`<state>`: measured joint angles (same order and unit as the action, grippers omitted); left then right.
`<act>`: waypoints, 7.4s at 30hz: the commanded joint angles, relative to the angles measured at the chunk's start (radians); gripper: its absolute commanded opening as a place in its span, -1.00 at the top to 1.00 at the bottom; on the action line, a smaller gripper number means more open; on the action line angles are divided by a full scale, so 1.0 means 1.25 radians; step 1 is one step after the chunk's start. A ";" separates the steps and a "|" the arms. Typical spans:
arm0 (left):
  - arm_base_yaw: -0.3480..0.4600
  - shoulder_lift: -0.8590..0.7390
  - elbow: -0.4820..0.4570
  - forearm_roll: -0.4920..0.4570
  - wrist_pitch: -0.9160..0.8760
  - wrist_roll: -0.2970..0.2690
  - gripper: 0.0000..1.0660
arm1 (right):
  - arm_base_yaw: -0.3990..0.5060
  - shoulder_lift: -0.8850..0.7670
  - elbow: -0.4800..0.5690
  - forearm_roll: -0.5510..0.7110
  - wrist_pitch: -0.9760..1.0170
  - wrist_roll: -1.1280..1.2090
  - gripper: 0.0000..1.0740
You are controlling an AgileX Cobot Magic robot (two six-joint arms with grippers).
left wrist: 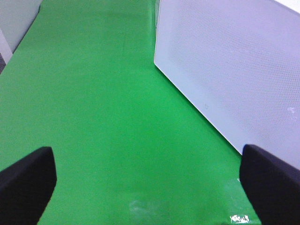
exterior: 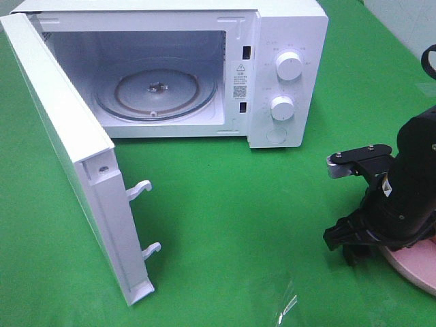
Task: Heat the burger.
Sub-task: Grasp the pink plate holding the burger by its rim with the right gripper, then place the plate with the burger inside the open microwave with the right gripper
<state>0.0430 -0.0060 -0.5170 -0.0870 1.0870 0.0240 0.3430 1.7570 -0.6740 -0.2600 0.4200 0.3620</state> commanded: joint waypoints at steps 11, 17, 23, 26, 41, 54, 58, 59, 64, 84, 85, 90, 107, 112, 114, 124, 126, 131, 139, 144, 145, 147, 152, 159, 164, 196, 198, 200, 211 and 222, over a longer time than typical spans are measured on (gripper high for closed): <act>-0.003 -0.012 0.000 -0.002 -0.014 -0.001 -0.84 | -0.004 0.019 0.007 -0.093 0.008 0.037 0.95; -0.003 -0.012 0.000 -0.002 -0.014 -0.001 -0.84 | -0.004 0.019 0.007 -0.094 0.009 0.038 1.00; -0.003 -0.012 0.000 -0.002 -0.014 -0.001 -0.84 | -0.002 0.018 0.007 -0.093 0.034 0.040 1.00; -0.003 -0.012 0.000 -0.002 -0.014 -0.001 -0.84 | 0.004 0.012 0.007 -0.094 0.043 0.043 1.00; -0.003 -0.012 0.000 -0.002 -0.014 -0.001 -0.84 | 0.076 -0.070 0.007 -0.205 0.172 0.151 1.00; -0.003 -0.012 0.000 -0.002 -0.014 -0.001 -0.84 | 0.153 -0.170 0.007 -0.262 0.281 0.180 1.00; -0.003 -0.012 0.000 -0.002 -0.014 -0.001 -0.84 | 0.180 -0.211 0.007 -0.262 0.298 0.180 1.00; -0.003 -0.012 0.000 -0.002 -0.014 -0.001 -0.84 | 0.180 -0.211 0.007 -0.262 0.298 0.180 1.00; -0.003 -0.012 0.000 -0.002 -0.014 -0.001 -0.84 | 0.211 -0.253 0.019 -0.269 0.322 0.169 1.00; -0.003 -0.012 0.000 -0.002 -0.014 -0.001 -0.84 | 0.378 -0.447 0.135 -0.274 0.366 0.181 1.00; -0.003 -0.012 0.000 -0.002 -0.014 -0.001 -0.84 | 0.378 -0.447 0.135 -0.274 0.366 0.181 1.00; -0.003 -0.012 0.000 -0.002 -0.014 -0.001 -0.84 | 0.426 -0.486 0.141 -0.274 0.363 0.182 1.00; -0.003 -0.012 0.000 -0.002 -0.014 -0.001 -0.84 | 0.564 -0.502 0.141 -0.286 0.362 0.180 1.00; -0.003 -0.012 0.000 -0.002 -0.014 -0.001 -0.84 | 0.595 -0.502 0.141 -0.289 0.363 0.180 1.00; -0.003 -0.012 0.000 -0.002 -0.014 -0.001 -0.84 | 0.603 -0.502 0.141 -0.290 0.364 0.180 1.00; -0.003 -0.012 0.000 -0.002 -0.014 -0.001 -0.84 | 0.702 -0.502 0.141 -0.338 0.402 0.178 0.99; -0.003 -0.012 0.000 -0.002 -0.014 -0.001 -0.84 | 0.710 -0.502 0.141 -0.346 0.406 0.178 0.99; -0.003 -0.012 0.000 -0.002 -0.014 -0.001 -0.84 | 0.714 -0.502 0.141 -0.366 0.406 0.159 0.99; -0.003 -0.012 0.000 -0.002 -0.014 -0.001 -0.84 | 0.714 -0.502 0.141 -0.382 0.403 0.076 0.98; -0.003 -0.012 0.000 -0.002 -0.014 -0.001 -0.84 | 0.714 -0.502 0.141 -0.394 0.394 0.022 0.99; -0.003 -0.012 0.000 -0.002 -0.014 -0.001 -0.84 | 0.714 -0.502 0.141 -0.394 0.394 0.022 0.99; -0.003 -0.012 0.000 -0.002 -0.014 -0.001 -0.84 | 0.714 -0.502 0.141 -0.406 0.384 0.014 0.99; -0.003 -0.012 0.000 -0.002 -0.014 -0.001 -0.84 | 0.714 -0.502 0.141 -0.411 0.346 -0.028 0.98; -0.003 -0.012 0.000 -0.002 -0.014 -0.001 -0.84 | 0.714 -0.502 0.141 -0.411 0.311 -0.146 0.98; -0.003 -0.012 0.000 -0.002 -0.014 -0.001 -0.84 | 0.714 -0.502 0.141 -0.413 0.284 -0.242 0.98; -0.003 -0.012 0.000 -0.002 -0.014 -0.001 -0.84 | 0.457 -0.502 0.141 -0.243 -0.033 -0.831 1.00; -0.003 -0.012 0.000 -0.002 -0.014 -0.001 -0.84 | 0.434 -0.502 0.141 -0.211 -0.041 -0.893 1.00; -0.003 -0.012 0.000 -0.002 -0.014 -0.001 -0.84 | 0.416 -0.502 0.141 -0.185 -0.042 -0.955 1.00; -0.003 -0.012 0.000 -0.002 -0.014 -0.001 -0.84 | 0.288 -0.502 0.141 0.003 -0.042 -1.251 1.00; -0.003 -0.012 0.000 -0.002 -0.014 -0.001 -0.84 | 0.193 -0.502 0.140 0.197 -0.059 -1.545 1.00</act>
<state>0.0430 -0.0060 -0.5170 -0.0870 1.0870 0.0240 0.6030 1.1370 -0.4950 -0.0750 0.4140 -1.4800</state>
